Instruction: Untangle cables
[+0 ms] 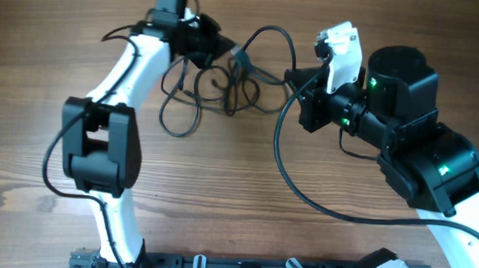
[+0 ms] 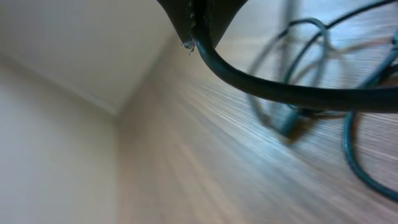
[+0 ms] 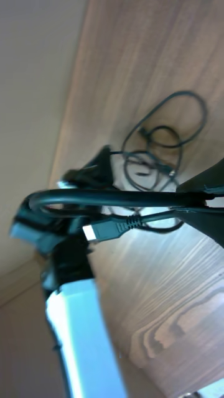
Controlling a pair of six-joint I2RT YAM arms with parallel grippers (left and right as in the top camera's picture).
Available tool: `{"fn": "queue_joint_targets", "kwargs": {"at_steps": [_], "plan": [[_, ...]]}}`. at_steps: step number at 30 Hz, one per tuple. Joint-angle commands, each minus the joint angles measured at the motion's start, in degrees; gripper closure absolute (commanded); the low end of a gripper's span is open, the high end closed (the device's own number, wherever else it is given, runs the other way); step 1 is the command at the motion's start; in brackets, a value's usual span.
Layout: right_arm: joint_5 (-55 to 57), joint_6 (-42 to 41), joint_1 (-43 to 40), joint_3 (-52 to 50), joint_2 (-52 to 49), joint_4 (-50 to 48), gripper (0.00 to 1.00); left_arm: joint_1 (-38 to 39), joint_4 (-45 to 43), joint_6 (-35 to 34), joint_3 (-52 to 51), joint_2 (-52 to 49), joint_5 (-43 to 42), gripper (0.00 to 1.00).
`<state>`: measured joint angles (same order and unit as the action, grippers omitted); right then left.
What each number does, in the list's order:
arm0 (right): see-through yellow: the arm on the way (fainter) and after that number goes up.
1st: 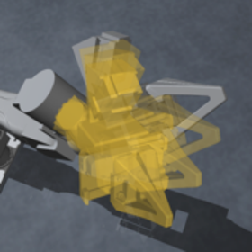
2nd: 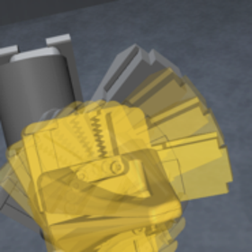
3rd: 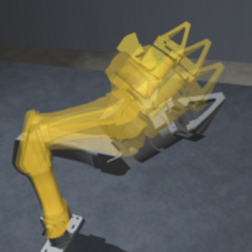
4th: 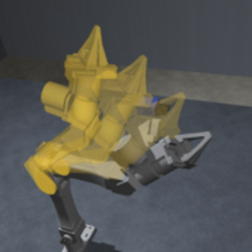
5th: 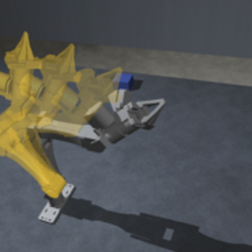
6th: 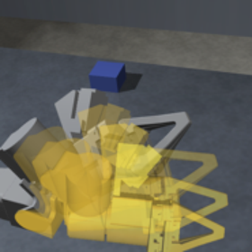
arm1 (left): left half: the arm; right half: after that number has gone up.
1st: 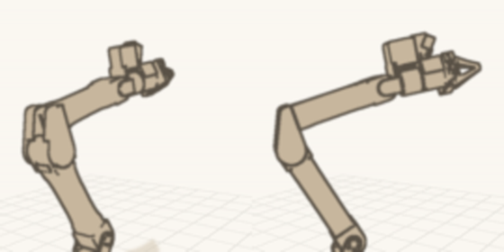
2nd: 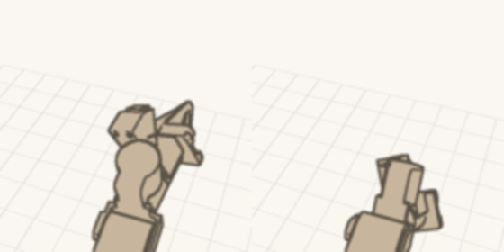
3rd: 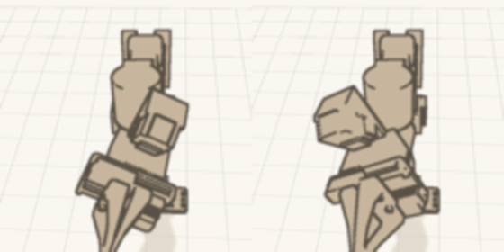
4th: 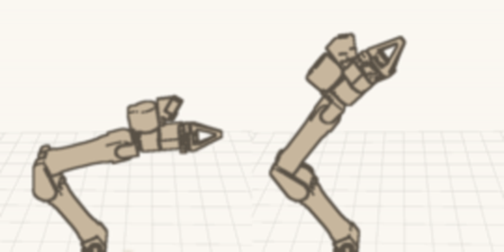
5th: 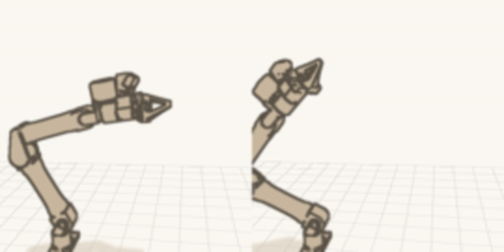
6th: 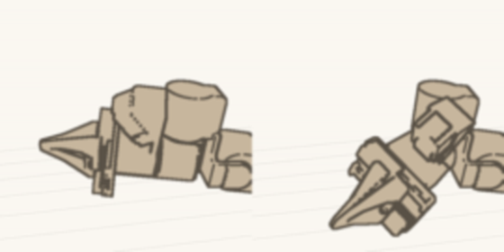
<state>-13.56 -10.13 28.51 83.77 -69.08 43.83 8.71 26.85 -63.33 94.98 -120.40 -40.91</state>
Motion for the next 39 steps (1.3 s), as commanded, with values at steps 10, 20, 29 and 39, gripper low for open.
{"fn": "queue_joint_targets", "kwargs": {"at_steps": [10,20,29,39], "plan": [[14.1,0.9,-0.1,0.3,-4.6,9.3,0.96,-14.8,-0.8,-0.1,-0.3,-0.5,-30.4,0.96],[21.1,-3.6,-0.1,0.3,-12.8,11.1,0.96,-20.6,5.3,14.9,-0.3,-0.5,-32.5,0.96],[22.1,-5.0,-0.1,0.8,-11.4,1.7,0.96,-16.6,29.5,33.1,-0.3,-0.5,-2.5,0.96],[26.6,-1.9,-0.1,0.7,-11.4,-3.6,0.95,-9.6,28.0,33.1,-0.3,-0.5,16.6,0.89]]}}
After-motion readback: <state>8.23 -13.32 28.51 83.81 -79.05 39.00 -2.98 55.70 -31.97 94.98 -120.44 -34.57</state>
